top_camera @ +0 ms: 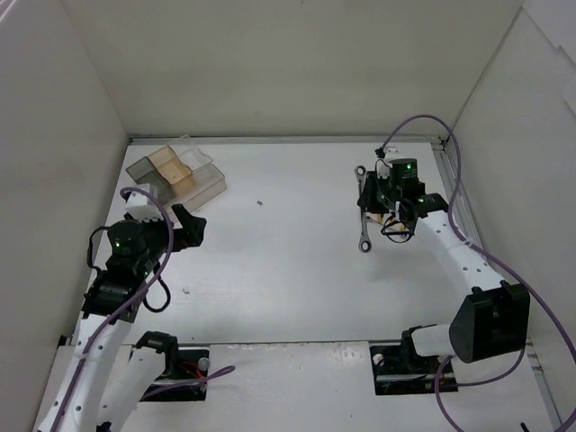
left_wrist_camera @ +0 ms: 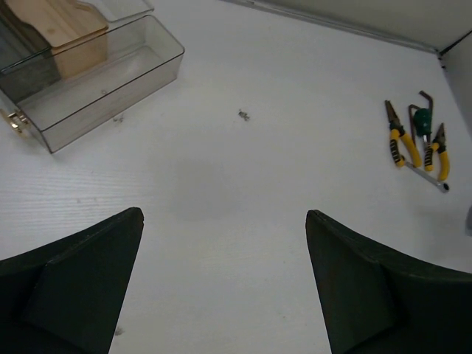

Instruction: Sort the tools into containers

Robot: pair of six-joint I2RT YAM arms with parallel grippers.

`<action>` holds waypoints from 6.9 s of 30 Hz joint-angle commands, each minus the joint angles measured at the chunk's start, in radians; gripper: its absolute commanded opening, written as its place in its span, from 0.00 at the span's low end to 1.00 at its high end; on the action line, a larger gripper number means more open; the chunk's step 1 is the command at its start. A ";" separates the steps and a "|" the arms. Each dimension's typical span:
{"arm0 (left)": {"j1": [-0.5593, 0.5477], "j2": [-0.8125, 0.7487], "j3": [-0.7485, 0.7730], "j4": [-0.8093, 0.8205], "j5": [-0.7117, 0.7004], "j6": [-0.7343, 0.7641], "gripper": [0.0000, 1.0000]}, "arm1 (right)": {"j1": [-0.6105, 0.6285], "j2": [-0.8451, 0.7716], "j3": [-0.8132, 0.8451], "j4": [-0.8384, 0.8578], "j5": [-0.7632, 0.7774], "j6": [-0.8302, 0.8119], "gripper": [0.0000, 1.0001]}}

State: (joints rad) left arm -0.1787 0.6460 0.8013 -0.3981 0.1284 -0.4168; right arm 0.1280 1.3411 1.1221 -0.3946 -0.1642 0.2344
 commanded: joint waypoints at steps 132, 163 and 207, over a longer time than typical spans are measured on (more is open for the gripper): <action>0.022 1.440 1.171 0.035 -0.450 0.759 0.00 | 0.312 -0.198 -0.122 0.034 -0.156 -0.018 0.93; -0.065 1.488 1.076 0.123 -0.454 0.763 0.24 | 0.312 -0.206 -0.139 0.033 -0.109 -0.032 0.95; -0.085 0.256 0.099 -0.085 -0.078 0.108 1.00 | -0.039 0.269 0.126 0.089 0.221 -0.066 0.76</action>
State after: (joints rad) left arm -0.2684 0.9607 0.9222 -0.5026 0.0322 -0.2962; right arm 0.0967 1.5650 1.1458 -0.3843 0.0643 0.1577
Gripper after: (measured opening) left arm 0.996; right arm 0.733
